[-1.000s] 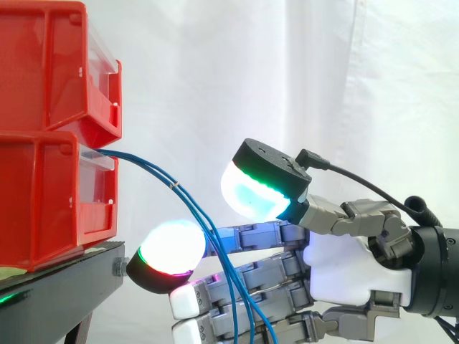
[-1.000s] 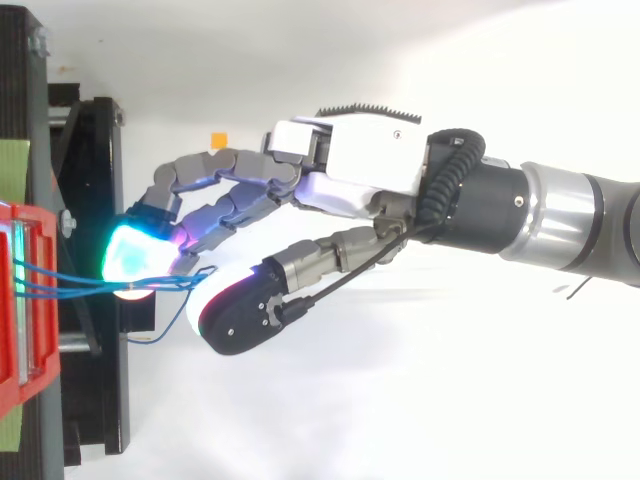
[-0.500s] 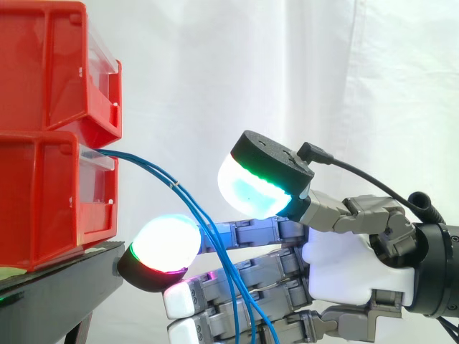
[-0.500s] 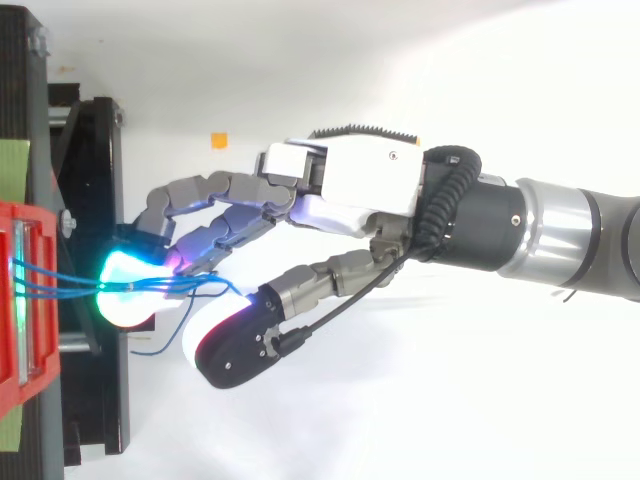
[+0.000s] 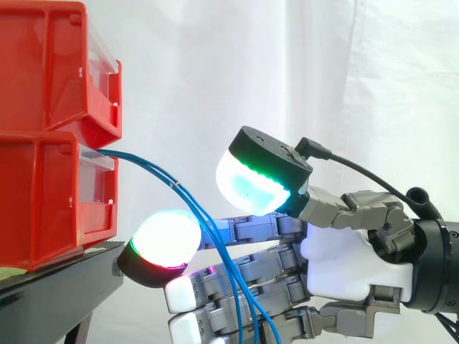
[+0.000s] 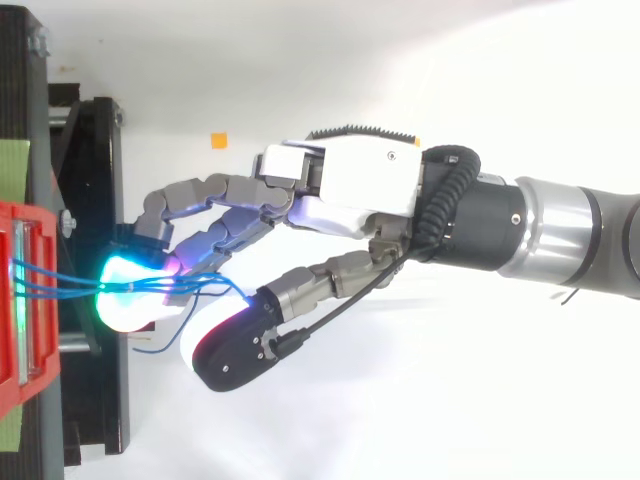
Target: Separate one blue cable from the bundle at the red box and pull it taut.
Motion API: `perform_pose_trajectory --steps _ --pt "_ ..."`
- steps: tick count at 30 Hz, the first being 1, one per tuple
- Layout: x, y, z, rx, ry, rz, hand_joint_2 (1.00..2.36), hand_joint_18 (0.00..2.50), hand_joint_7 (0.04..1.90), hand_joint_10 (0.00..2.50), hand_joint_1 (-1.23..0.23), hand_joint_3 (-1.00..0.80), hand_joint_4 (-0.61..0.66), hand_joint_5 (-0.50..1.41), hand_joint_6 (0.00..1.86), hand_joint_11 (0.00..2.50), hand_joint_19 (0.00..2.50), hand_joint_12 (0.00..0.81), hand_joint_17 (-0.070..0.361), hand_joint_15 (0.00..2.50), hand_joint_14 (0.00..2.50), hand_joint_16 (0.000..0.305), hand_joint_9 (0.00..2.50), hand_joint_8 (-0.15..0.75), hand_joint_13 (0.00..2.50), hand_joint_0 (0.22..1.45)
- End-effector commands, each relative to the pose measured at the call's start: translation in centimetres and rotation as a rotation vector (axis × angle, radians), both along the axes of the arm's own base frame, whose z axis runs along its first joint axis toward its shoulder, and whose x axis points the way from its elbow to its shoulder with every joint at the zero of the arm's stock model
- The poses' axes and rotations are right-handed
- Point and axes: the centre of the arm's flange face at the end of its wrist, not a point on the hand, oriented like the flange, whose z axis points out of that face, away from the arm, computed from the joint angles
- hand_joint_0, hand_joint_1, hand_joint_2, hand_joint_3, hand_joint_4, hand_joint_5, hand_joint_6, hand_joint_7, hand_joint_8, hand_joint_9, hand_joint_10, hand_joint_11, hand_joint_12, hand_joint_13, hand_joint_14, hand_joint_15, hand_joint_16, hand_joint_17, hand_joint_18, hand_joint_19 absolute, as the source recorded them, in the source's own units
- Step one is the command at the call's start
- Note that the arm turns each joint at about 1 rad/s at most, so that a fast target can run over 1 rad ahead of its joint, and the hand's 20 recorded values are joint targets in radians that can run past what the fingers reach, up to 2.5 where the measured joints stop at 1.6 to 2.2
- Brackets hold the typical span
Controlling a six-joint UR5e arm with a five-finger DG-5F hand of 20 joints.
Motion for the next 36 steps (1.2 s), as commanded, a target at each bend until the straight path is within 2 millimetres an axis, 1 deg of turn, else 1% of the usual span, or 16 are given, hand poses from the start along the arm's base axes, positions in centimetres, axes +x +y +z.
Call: perform_pose_trajectory --steps 1,8,17,24,32,36 --pt "0.0 -0.3 0.0 0.0 0.001 0.001 1.01 0.63 1.1 0.01 -0.73 -0.43 0.23 -0.18 0.5 0.6 0.56 0.367 0.094 0.5 0.02 0.042 0.69 0.311 0.75 0.6" --pt "0.1 -0.7 0.3 -0.002 -0.005 0.006 1.01 0.64 1.13 0.01 -0.73 -0.42 0.22 -0.17 0.5 0.61 0.58 0.367 0.094 0.51 0.02 0.042 0.7 0.312 0.76 0.6" --pt "0.3 -0.8 0.7 -0.007 -0.008 0.011 1.01 0.66 1.11 0.01 -0.72 -0.33 0.21 -0.17 0.52 0.61 0.59 0.365 0.095 0.51 0.01 0.042 0.7 0.313 0.77 0.63" --pt "0.3 -0.7 0.7 -0.013 -0.007 0.015 1.01 0.67 1.11 0.01 -0.72 -0.36 0.21 -0.17 0.52 0.61 0.6 0.364 0.095 0.52 0.02 0.042 0.71 0.313 0.77 0.62" --pt "0.4 -1.3 0.9 -0.017 -0.011 0.023 1.01 0.67 1.1 0.01 -0.7 -0.38 0.21 -0.17 0.53 0.61 0.6 0.367 0.096 0.53 0.02 0.043 0.71 0.315 0.78 0.6" --pt "0.5 -1.4 1.0 -0.024 -0.013 0.028 1.01 0.67 1.08 0.01 -0.69 -0.43 0.2 -0.17 0.55 0.61 0.61 0.367 0.097 0.53 0.02 0.043 0.71 0.318 0.78 0.58"
